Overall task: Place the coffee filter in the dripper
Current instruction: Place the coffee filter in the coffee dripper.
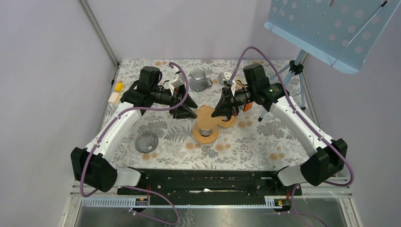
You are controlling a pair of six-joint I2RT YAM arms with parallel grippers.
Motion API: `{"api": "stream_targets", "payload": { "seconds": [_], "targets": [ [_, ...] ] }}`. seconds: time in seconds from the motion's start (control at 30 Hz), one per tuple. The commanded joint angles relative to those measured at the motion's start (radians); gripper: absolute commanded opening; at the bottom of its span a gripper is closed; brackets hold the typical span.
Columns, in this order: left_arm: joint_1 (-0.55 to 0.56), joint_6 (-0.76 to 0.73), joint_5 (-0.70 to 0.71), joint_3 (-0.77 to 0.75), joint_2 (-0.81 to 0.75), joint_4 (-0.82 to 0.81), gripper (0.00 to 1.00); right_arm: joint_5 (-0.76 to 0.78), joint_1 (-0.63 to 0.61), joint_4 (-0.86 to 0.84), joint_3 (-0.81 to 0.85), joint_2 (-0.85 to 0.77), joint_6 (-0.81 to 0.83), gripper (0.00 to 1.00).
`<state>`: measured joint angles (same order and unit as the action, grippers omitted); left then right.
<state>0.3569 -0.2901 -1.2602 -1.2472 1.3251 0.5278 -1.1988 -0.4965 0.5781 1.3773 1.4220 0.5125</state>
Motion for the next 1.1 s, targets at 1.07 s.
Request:
{"api": "stream_targets", "payload": {
  "seconds": [1.07],
  "targets": [
    [-0.018, -0.020, -0.044, 0.014, -0.030, -0.045, 0.58, -0.045, -0.004, -0.001, 0.063, 0.012, -0.001, 0.00]
  ]
}}
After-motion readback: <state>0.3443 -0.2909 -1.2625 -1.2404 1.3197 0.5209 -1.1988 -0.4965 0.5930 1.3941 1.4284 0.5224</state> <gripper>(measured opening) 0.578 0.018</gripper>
